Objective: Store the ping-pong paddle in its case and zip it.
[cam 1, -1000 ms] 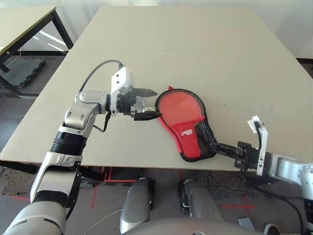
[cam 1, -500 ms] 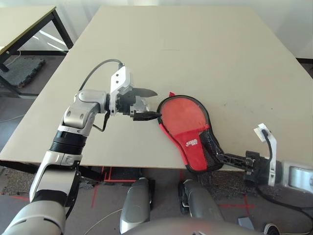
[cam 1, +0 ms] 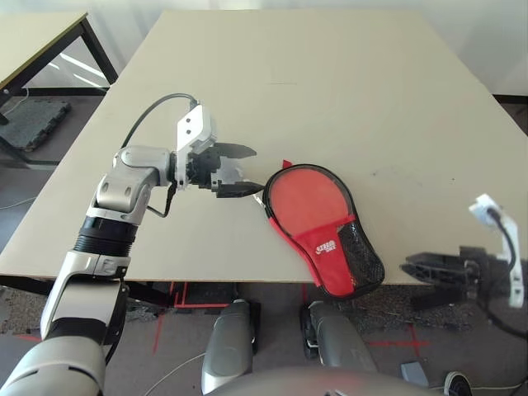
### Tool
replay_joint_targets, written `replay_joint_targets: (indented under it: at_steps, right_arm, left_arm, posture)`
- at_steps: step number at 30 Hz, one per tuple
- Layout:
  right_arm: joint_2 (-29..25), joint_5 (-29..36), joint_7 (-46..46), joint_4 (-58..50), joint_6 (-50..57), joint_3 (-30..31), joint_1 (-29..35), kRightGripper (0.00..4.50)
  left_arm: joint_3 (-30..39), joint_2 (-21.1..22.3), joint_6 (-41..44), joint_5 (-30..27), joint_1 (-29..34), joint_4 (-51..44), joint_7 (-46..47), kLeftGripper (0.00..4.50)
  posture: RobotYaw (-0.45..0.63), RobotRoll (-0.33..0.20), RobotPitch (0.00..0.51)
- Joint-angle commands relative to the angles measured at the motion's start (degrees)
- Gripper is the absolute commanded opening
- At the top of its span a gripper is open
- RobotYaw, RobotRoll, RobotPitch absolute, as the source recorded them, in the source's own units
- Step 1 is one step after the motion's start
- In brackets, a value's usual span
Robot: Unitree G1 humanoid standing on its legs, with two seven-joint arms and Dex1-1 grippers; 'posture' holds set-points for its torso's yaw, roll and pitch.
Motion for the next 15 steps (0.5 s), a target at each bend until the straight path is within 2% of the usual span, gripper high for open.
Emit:
replay_joint_targets:
  at_steps: [1, 4, 8, 15]
  right_arm:
    - [1.1, -5.5, 0.4, 2.7, -5.2, 5.8, -8.0, 4.45]
    - [4.2, -11.8, 0.5, 4.5, -10.3, 13.1, -15.0, 4.45]
    - [9.5, -18.3, 1.5, 7.1, -15.2, 21.3, -21.3, 4.45]
    - [14.8, -25.6, 5.7, 15.0, -20.6, 29.0, -26.1, 4.45]
  left_arm:
    - [0.8, 2.6, 3.8, -1.3, 1.0, -2.2, -1.2, 4.50]
    - [1.7, 3.2, 3.3, -0.7, 1.5, -2.6, 0.5, 4.50]
    - [2.7, 4.0, 3.5, -0.6, 2.5, -3.3, 1.9, 4.50]
    - [2.1, 3.7, 5.1, 1.8, 3.1, -2.9, 7.1, 4.50]
  posture:
    - [0.10, 0.000, 0.128]
    - [0.12, 0.000, 0.124]
    - [0.14, 0.000, 0.121]
    - [0.16, 0.000, 0.126]
